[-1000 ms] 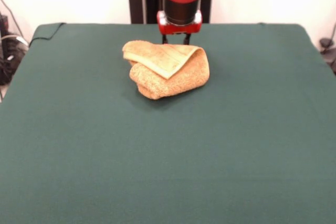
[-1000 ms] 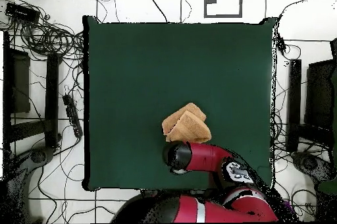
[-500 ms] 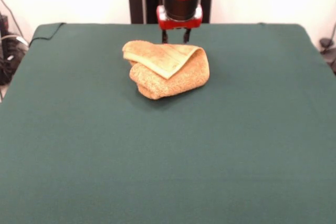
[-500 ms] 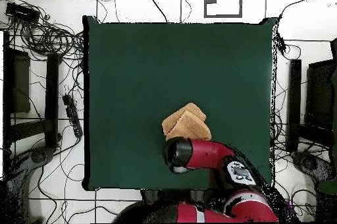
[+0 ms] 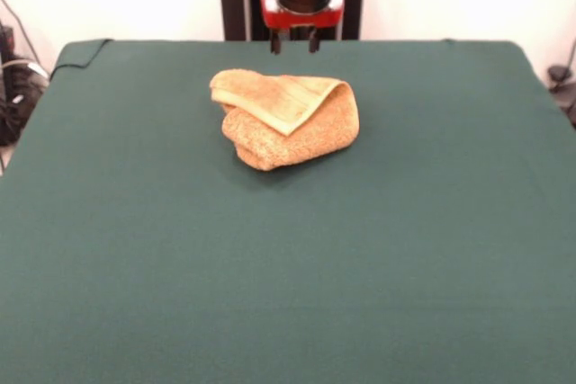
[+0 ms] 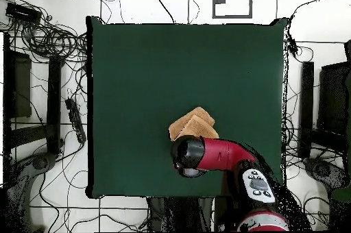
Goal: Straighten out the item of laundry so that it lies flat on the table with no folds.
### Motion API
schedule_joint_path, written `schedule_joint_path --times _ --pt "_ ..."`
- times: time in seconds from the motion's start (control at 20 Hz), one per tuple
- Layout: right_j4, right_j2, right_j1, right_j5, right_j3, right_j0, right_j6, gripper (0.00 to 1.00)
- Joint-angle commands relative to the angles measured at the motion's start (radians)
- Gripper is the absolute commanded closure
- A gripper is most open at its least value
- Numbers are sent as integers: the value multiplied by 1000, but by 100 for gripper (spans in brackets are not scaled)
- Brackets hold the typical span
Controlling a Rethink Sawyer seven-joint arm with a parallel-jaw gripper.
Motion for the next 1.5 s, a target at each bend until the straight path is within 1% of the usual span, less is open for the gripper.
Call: schedule_joint_path --times 0.05,0.15,0.25,0.5,0.8,1.1,1.45,1.5 --pt "39 124 -85 82 -58 17 45 0" --pt "53 124 -138 90 -29 19 55 0" --pt "58 117 -170 84 -15 26 71 0" --pt "67 140 -163 62 -18 1 55 0" --pt "86 165 -117 84 -83 -9 41 0" --pt "83 167 -89 63 -126 -11 49 0" --pt "68 182 -27 32 -186 -15 45 0" --pt "68 186 -26 30 -182 -20 40 0"
